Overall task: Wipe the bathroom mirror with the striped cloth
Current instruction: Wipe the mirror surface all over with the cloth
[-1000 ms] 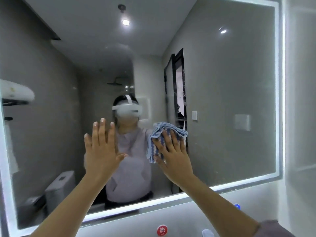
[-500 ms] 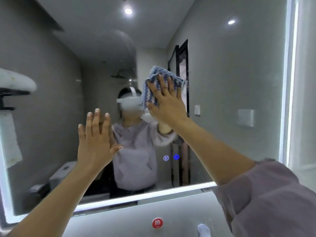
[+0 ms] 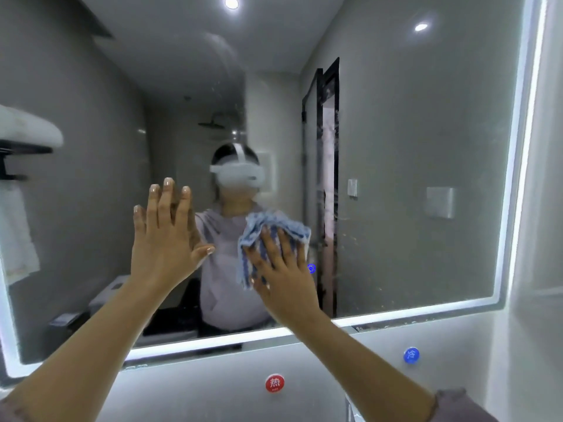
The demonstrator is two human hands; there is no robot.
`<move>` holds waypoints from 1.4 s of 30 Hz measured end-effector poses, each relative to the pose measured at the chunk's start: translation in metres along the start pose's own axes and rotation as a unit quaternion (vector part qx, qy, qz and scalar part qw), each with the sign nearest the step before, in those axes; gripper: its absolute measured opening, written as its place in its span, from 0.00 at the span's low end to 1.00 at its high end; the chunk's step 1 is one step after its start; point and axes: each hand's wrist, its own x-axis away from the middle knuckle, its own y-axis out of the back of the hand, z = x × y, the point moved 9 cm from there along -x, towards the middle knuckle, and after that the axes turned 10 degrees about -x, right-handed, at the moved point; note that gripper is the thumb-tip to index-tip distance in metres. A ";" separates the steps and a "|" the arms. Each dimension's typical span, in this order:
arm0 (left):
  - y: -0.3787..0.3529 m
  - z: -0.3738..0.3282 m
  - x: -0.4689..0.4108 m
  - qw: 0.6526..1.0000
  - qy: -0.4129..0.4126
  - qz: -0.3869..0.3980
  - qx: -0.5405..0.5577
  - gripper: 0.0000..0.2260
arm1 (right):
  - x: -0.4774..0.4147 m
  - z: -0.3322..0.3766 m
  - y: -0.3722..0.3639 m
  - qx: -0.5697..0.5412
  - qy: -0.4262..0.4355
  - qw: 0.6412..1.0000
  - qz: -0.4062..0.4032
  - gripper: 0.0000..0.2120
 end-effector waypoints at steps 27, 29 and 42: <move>-0.013 0.001 -0.003 0.999 -0.021 -0.024 0.030 0.53 | -0.003 -0.015 0.009 -0.001 -0.120 0.992 -0.024 0.27; -0.013 0.001 -0.003 0.999 -0.021 -0.027 0.033 0.53 | 0.031 -0.002 -0.008 0.012 -0.095 0.995 -0.022 0.26; -0.008 -0.001 -0.002 0.999 -0.017 -0.022 0.031 0.51 | -0.043 -0.047 0.037 -0.010 -0.128 0.991 -0.028 0.27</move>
